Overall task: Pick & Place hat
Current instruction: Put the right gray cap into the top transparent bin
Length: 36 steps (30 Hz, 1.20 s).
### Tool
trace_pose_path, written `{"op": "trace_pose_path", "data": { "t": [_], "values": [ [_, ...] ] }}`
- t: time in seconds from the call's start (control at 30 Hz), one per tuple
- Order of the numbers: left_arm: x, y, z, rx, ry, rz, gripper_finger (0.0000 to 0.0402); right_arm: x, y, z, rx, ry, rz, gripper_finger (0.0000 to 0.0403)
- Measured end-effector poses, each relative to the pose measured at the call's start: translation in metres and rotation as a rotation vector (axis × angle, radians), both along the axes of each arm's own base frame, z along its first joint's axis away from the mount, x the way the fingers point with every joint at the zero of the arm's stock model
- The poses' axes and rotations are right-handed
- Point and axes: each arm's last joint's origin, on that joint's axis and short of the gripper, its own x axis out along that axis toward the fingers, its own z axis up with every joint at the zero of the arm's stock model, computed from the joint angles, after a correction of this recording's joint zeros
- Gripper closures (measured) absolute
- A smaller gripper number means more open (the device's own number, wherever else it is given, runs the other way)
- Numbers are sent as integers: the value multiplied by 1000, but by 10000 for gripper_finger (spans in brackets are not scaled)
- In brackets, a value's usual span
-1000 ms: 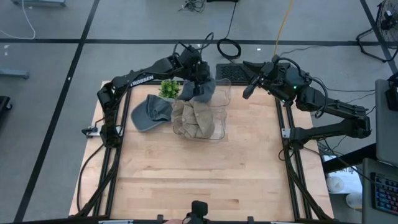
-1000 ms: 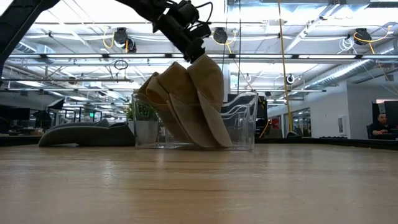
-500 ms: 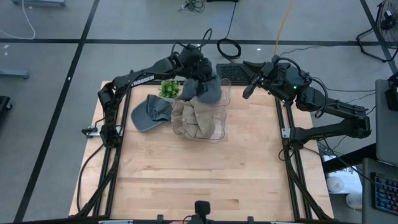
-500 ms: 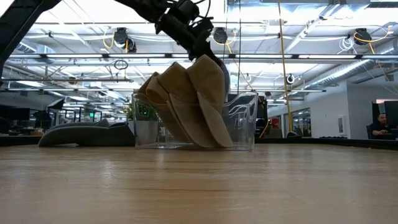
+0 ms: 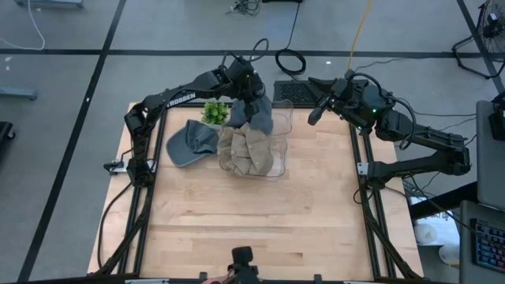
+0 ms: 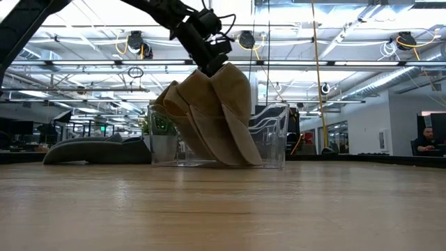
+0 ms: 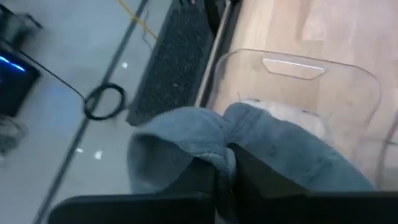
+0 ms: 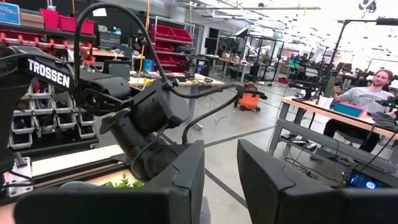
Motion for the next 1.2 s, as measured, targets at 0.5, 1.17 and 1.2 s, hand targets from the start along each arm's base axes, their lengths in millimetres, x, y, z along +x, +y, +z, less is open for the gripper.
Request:
{"op": "trace_pose_path", "data": {
  "t": [0.5, 1.17, 1.2],
  "values": [
    [-18, -23, 32, -160, -93, 121, 179, 0, 0, -3, 4, 33, -1, 321],
    [-80, -94, 122, -404, -321, -159, 162, 58, -23, -60, 133, 316, 88, 321],
    [-85, -97, 127, -395, -337, -162, 165, 62, -24, -64, 139, 330, 88, 321]
  ]
}}
